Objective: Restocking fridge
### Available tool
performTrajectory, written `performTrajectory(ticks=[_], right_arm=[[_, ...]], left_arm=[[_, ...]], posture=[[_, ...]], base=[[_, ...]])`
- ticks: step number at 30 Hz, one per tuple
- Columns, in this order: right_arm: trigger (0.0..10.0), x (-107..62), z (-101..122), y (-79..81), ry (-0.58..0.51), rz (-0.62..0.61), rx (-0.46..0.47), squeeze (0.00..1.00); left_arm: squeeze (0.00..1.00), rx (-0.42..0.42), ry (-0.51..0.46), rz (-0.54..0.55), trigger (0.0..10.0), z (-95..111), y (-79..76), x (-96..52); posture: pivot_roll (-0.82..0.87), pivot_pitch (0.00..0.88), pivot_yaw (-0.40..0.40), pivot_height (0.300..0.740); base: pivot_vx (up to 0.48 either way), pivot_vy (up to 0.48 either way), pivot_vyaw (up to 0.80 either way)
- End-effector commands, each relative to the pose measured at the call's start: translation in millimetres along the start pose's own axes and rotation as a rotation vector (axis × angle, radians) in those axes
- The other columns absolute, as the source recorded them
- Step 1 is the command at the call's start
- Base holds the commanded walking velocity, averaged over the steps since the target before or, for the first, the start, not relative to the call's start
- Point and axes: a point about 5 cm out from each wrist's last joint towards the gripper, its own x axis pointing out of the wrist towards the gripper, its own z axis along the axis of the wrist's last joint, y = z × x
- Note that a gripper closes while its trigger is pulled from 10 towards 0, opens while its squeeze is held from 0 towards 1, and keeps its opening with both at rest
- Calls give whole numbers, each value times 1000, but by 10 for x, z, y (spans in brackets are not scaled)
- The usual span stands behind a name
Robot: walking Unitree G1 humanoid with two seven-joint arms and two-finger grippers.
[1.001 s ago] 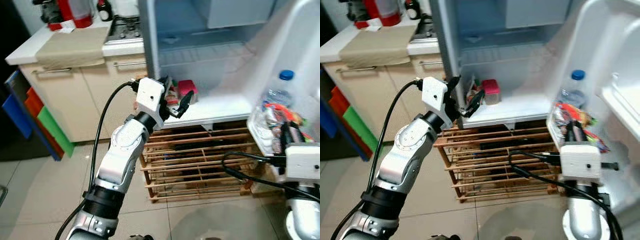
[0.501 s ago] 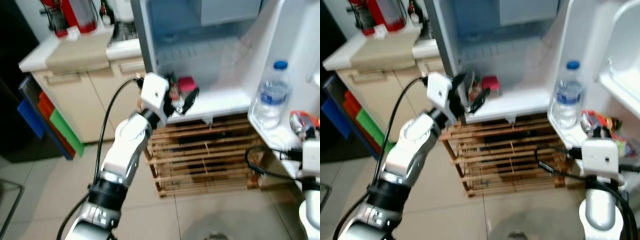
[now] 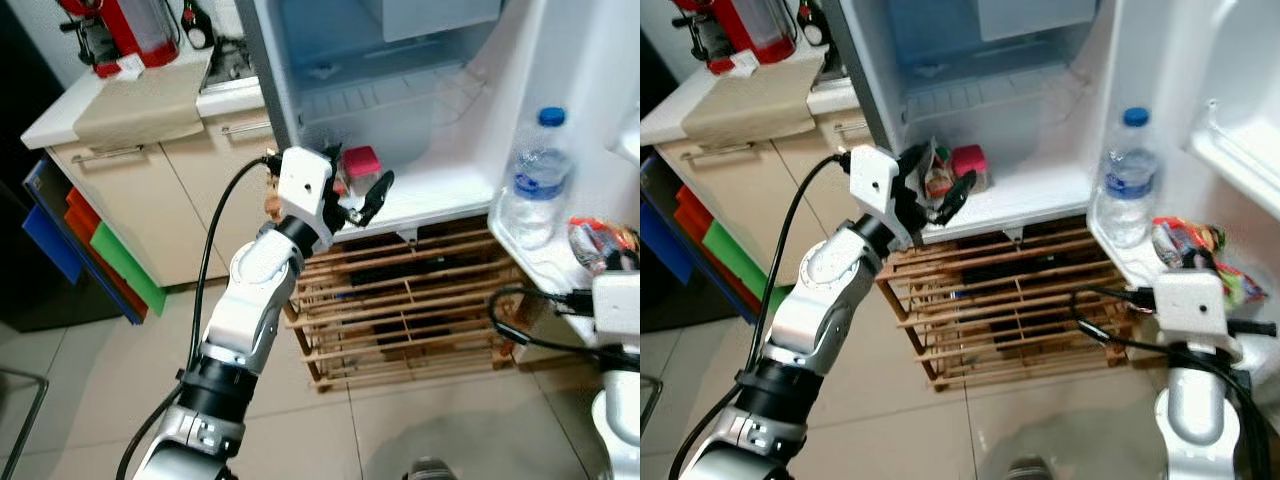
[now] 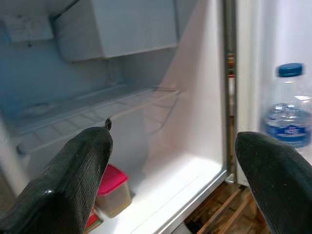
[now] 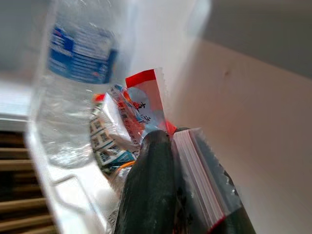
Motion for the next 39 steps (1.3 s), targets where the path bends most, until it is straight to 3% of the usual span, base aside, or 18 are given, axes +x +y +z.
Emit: performTrajectory(ticks=[1, 4, 6, 9, 12, 13, 14, 16, 21, 24, 28, 39], right_arm=[[0, 91, 39, -114, -18, -69, -4, 137], [0, 154, 111, -101, -49, -64, 1, 137], [0, 146, 232, 13, -101, -10, 33, 133], [0, 121, 308, 88, -133, 28, 56, 133], [0, 37, 494, 299, -207, 144, 116, 129], [0, 37, 494, 299, -207, 144, 116, 129], [0, -23, 573, 412, -233, 205, 154, 133], [0, -48, 587, 463, -232, 236, 172, 133], [0, -83, 549, 617, -195, 314, 233, 133], [0, -2, 434, 710, -127, 332, 267, 133], [0, 70, 421, 774, -116, 337, 273, 133], [0, 196, 531, 973, -158, 373, 288, 137]], left_arm=[[0, -42, 28, 55, 10000, -50, 107, -40], [0, -124, 58, 123, 10000, -111, 171, -54], [0, -180, 98, 198, 10000, -207, 224, -112], [0, -194, 119, 228, 10000, -257, 240, -155], [0, -145, 143, 237, 10000, -306, 230, -222], [0, -145, 143, 237, 10000, -306, 230, -222], [0, -120, 145, 232, 10000, -311, 216, -244], [0, -113, 145, 234, 10000, -312, 215, -253], [0, -79, 166, 249, 10000, -367, 229, -328], [0, 42, 257, 260, 10000, -625, 258, -529], [0, 105, 259, 259, 10000, -663, 276, -574], [0, 45, 172, 270, 10000, -501, 344, -425]], posture=[[-220, 0, 159, 740], [-220, 0, 159, 740], [-213, 0, 146, 740], [-213, 0, 146, 740], [-202, 0, 129, 740], [-202, 0, 129, 740], [-193, 0, 116, 740], [-193, 0, 116, 740], [-185, 0, 106, 740], [-176, 0, 105, 740], [-167, 0, 105, 740], [-158, 0, 102, 740]], base=[[0, 0, 0], [0, 0, 0], [0, 0, 0], [0, 0, 0], [0, 0, 0], [0, 0, 0], [0, 0, 0], [0, 0, 0], [0, 0, 0], [0, 0, 0], [0, 0, 0], [215, -251, 0]])
